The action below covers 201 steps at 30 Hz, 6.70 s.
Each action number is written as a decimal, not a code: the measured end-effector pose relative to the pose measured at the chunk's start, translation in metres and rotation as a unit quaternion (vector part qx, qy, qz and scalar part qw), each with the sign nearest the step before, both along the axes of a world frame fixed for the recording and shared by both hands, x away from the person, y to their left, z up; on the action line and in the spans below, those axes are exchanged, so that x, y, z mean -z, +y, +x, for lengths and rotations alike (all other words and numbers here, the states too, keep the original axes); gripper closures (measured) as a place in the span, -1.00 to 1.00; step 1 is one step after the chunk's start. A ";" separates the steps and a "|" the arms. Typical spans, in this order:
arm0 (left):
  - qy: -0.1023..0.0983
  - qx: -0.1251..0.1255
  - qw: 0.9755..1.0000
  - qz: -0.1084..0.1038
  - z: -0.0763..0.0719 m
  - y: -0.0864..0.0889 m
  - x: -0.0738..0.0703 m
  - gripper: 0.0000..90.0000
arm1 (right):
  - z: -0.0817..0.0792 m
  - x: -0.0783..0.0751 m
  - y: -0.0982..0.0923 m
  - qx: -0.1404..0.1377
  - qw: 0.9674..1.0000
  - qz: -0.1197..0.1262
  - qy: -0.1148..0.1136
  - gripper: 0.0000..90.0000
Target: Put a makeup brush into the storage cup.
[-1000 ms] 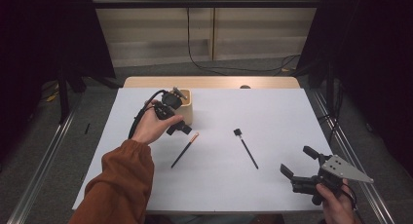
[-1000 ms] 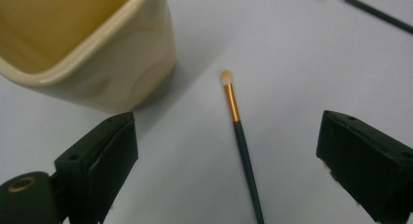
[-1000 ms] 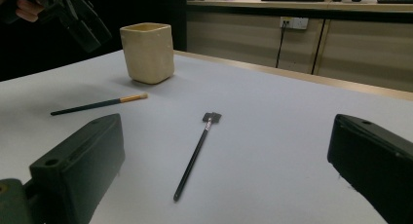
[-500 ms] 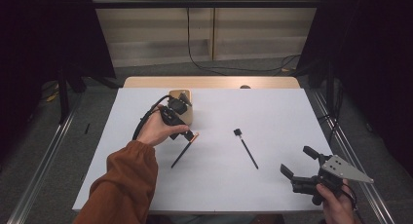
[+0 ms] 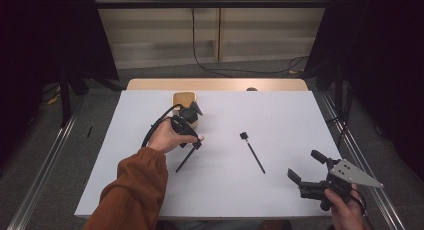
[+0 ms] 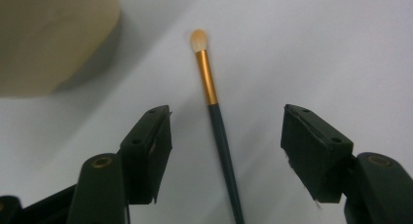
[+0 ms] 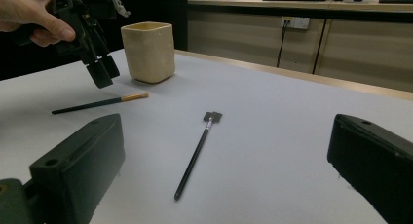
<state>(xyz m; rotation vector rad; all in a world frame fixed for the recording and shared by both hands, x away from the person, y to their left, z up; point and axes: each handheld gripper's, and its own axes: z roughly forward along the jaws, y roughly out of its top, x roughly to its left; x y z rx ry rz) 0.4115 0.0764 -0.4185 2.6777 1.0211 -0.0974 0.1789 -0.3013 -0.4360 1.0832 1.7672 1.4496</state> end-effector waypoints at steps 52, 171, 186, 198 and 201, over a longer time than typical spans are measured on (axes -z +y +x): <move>-0.002 -0.026 0.997 0.077 0.002 -0.018 0.028 0.86 | 0.000 0.001 0.001 -0.007 1.000 -0.005 0.001 -1.00; -0.268 -0.052 0.898 -0.346 -0.044 0.049 -0.034 0.87 | 0.000 0.001 0.000 -0.003 1.000 -0.004 0.002 -1.00; -0.317 -0.044 0.872 -0.371 -0.048 0.054 -0.041 0.87 | 0.000 0.001 0.000 -0.004 1.000 -0.004 0.002 -1.00; -0.327 -0.042 0.866 -0.375 -0.051 0.053 -0.059 0.86 | 0.000 0.001 0.000 -0.001 1.000 -0.004 0.002 -1.00; -0.331 -0.039 0.865 -0.376 -0.050 0.053 -0.065 0.86 | 0.000 0.001 0.001 -0.003 1.000 -0.004 0.002 -1.00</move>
